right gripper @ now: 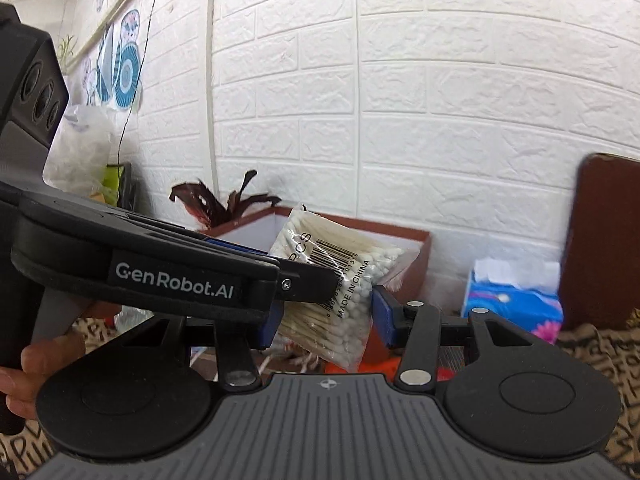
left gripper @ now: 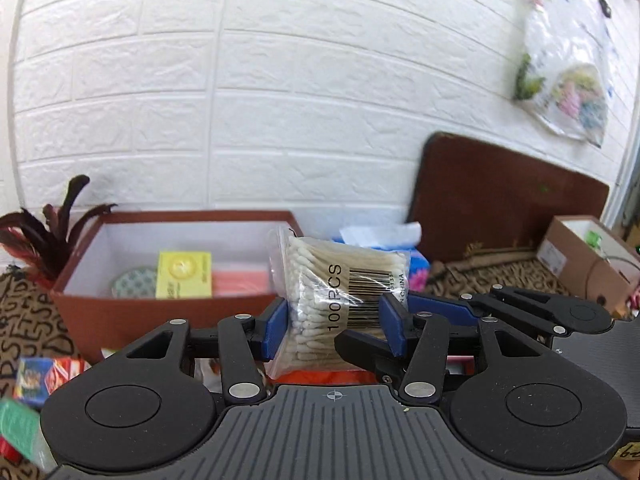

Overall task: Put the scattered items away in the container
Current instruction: 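Carry the cotton-swab bag over the brown box with the left gripper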

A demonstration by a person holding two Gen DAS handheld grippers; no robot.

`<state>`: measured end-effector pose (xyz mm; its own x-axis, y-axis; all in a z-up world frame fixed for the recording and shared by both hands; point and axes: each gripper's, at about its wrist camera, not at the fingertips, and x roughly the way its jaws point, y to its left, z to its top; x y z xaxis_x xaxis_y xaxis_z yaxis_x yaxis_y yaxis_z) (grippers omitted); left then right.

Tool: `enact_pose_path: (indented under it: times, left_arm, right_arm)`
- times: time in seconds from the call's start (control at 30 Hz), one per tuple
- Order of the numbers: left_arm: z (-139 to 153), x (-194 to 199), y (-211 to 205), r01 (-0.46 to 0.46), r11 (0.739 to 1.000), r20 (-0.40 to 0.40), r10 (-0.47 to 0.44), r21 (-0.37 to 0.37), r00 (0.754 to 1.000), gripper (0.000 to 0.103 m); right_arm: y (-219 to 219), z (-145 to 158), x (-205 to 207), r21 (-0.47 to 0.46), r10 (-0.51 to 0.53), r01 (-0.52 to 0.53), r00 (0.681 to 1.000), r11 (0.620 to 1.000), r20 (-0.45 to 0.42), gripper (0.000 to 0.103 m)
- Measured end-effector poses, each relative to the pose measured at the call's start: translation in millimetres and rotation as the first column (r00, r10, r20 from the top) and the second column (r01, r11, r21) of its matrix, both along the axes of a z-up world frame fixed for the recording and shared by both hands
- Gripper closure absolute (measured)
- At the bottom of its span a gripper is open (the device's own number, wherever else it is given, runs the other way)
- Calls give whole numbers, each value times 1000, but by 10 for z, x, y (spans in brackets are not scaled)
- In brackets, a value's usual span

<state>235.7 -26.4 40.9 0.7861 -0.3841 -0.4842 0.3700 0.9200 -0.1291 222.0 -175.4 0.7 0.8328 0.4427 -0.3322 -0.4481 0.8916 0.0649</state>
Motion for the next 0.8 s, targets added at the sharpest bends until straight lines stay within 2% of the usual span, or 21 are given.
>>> enact_pose_path:
  times: [0.13, 0.3, 0.4, 0.73, 0.8]
  left_arm:
    - [74, 334, 72, -15, 1000, 21, 15, 10, 1000, 51]
    - [-5, 782, 138, -28, 1000, -7, 28, -2, 1000, 50]
    - [-94, 1012, 182, -32, 999, -33, 32, -3, 999, 44]
    - [-391, 1482, 252, -32, 999, -91, 31, -12, 995, 42]
    - [-428, 1515, 260, -33, 999, -87, 32, -14, 996, 34]
  right_arm:
    - [57, 69, 366, 9, 12, -12, 1000, 1000, -12, 50]
    - [139, 43, 826, 6, 11, -11, 998, 1000, -56, 50]
    - [178, -42, 1043, 7, 12, -12, 996, 1000, -84, 50]
    - [260, -300, 1473, -26, 7, -11, 989, 1000, -149, 49]
    - [267, -324, 1512, -21, 14, -17, 988, 1000, -155, 46]
